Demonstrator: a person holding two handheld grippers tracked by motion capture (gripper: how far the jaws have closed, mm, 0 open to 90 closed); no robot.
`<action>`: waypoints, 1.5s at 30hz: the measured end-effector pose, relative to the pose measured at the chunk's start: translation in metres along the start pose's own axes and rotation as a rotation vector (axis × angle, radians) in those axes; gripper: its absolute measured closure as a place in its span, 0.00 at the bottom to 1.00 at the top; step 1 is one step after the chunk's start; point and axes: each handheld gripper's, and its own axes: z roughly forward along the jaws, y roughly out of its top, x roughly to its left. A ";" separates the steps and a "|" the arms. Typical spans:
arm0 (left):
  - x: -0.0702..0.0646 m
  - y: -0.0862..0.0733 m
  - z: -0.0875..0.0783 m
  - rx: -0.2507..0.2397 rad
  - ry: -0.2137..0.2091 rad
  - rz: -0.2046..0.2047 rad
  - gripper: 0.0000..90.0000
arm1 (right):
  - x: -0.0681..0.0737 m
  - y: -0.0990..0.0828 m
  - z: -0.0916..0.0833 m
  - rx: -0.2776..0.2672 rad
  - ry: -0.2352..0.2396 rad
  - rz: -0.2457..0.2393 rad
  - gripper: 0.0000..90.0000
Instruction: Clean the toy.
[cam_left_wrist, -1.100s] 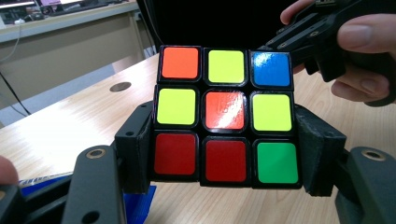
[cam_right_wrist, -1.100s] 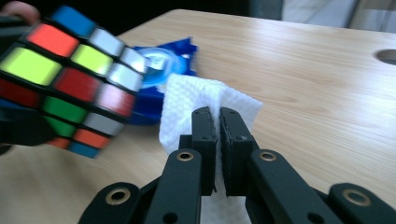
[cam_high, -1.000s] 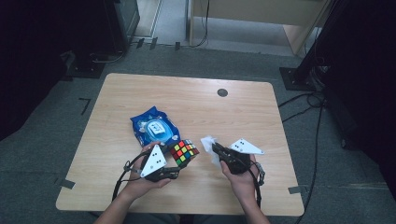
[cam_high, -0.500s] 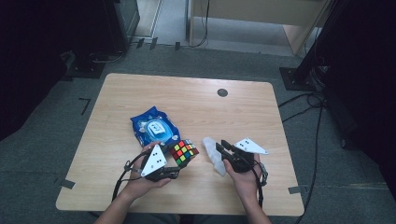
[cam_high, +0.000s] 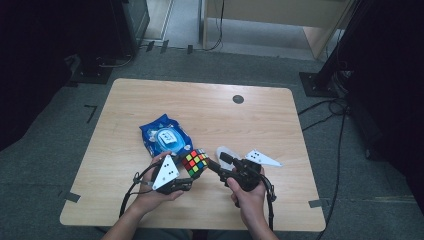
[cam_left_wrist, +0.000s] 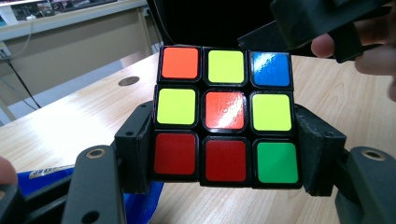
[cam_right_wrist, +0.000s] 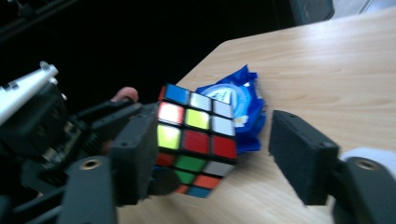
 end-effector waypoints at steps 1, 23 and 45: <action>0.000 0.000 0.000 0.000 0.000 0.000 0.38 | 0.000 0.000 0.000 0.000 0.000 0.000 0.35; -0.018 0.001 0.008 -0.021 0.009 0.042 0.37 | -0.001 -0.020 0.018 0.059 0.058 0.217 0.39; -0.020 -0.011 0.013 0.077 -0.014 0.215 0.25 | -0.011 0.011 0.007 0.316 0.051 0.111 0.38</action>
